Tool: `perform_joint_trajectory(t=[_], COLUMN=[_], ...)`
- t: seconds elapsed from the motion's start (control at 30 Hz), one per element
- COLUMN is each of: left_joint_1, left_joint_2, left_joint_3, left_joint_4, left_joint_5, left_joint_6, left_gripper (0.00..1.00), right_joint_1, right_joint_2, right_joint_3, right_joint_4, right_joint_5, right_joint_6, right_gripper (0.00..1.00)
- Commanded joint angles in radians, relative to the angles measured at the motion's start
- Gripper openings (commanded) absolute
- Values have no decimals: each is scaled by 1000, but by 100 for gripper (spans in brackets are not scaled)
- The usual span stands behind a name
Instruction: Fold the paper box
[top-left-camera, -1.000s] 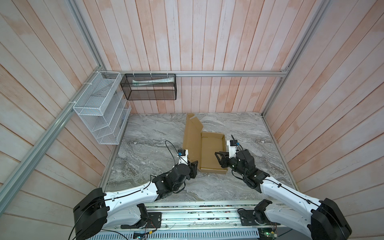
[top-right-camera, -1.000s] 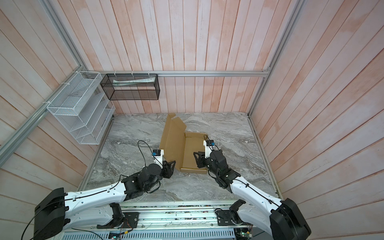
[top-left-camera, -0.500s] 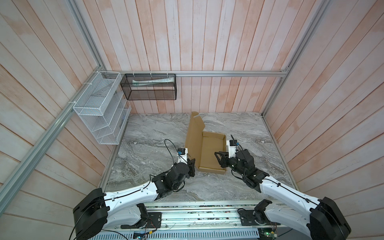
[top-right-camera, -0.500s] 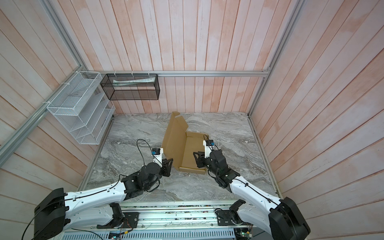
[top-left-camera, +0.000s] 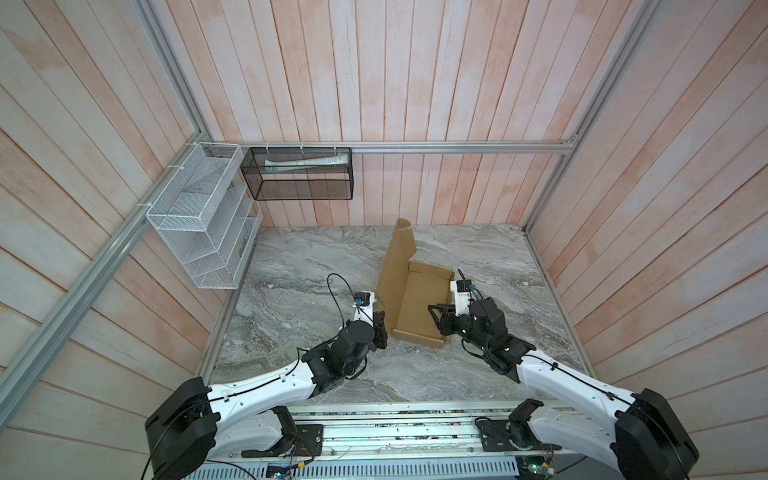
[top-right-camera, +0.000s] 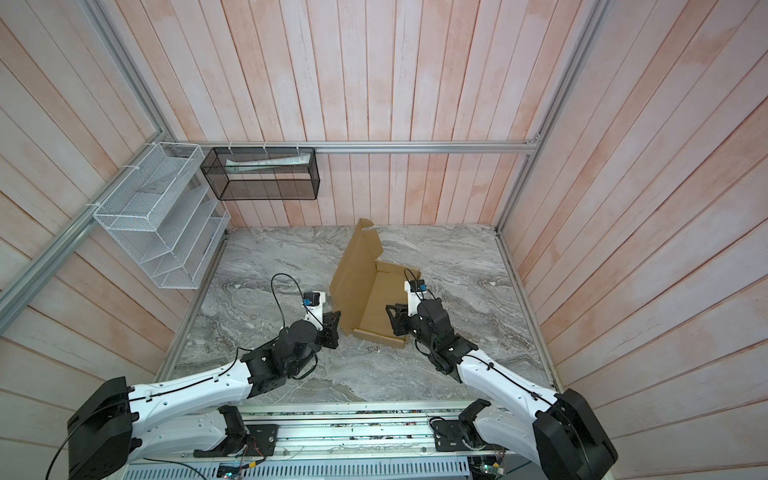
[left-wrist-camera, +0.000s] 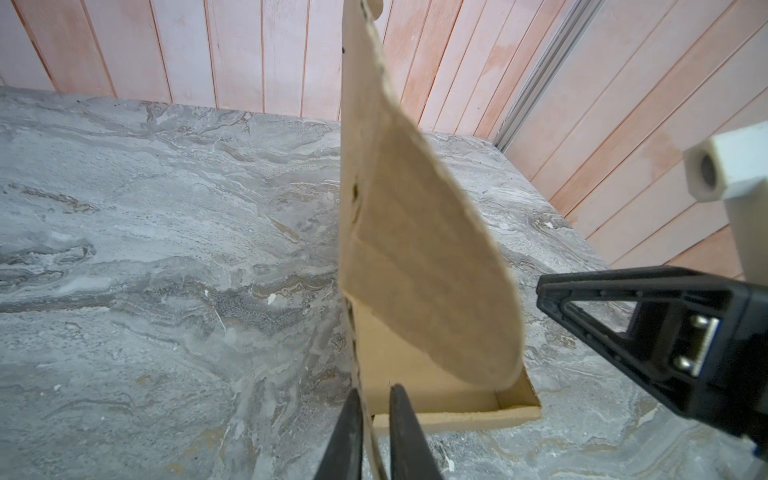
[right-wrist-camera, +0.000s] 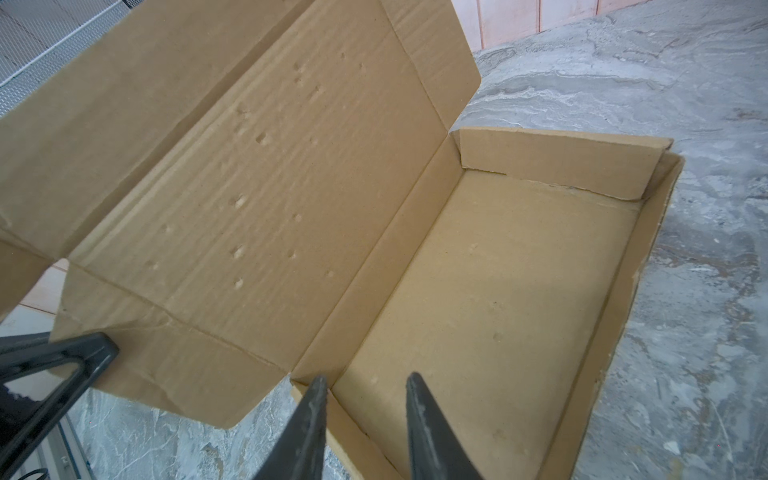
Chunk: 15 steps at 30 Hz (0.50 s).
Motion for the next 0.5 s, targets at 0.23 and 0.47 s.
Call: perform_joint_trajectory(t=[0.23, 0.47], left_joint_1=[62, 94], left_joint_2=[-12, -14], left_joint_3=[-24, -49], left_joint_4=[68, 104], left_joint_5=[52, 108], left_joint_6=[90, 147], left_gripper=[3, 0], right_joint_1=[-26, -56], right_joint_2=[44, 96], right_joint_3=[133, 225], right_joint_4=[-75, -103], right_joint_5=[-1, -4], right_joint_6=[-80, -151], right_gripper=[34, 35])
